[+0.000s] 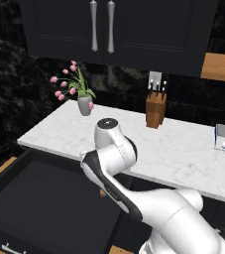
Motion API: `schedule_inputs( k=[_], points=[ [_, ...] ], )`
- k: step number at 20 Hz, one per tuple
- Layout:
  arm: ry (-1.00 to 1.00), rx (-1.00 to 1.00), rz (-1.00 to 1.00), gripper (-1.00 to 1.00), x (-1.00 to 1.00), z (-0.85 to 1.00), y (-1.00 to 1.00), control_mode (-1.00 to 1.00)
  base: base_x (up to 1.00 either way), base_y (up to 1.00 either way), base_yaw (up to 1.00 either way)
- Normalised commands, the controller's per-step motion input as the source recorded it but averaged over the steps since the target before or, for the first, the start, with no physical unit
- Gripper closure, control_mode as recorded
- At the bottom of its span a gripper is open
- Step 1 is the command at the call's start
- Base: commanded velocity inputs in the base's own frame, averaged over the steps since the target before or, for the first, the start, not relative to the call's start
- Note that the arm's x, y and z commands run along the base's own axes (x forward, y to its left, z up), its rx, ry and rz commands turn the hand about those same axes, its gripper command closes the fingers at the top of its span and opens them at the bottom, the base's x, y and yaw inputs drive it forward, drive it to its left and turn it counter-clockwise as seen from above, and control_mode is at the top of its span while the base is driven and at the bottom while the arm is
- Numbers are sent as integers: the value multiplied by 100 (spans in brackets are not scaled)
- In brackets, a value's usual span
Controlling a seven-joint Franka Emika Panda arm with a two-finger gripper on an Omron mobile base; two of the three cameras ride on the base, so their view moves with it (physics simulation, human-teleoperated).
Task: Pick up the knife from the drawer and place it on the cutting board. Then place the meat from the plate to the cutting board.
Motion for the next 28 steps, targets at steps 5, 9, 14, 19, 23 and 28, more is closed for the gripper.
schedule_inputs(
  k=[5,9,14,19,23,28],
  points=[
    [0,11,-39,100,-1,13,-100,-100,0,0,0],
    [0,13,-49,100,0,0,-100,-100,0,0,0],
    [0,9,-50,100,0,14,-100,-100,0,0,0],
    [0,2,-49,100,-1,20,-100,-100,0,0,0],
    [2,1,-48,100,0,2,-100,-100,0,0,0],
    [5,1,-46,100,0,0,-100,-100,0,0,0]
  ],
)
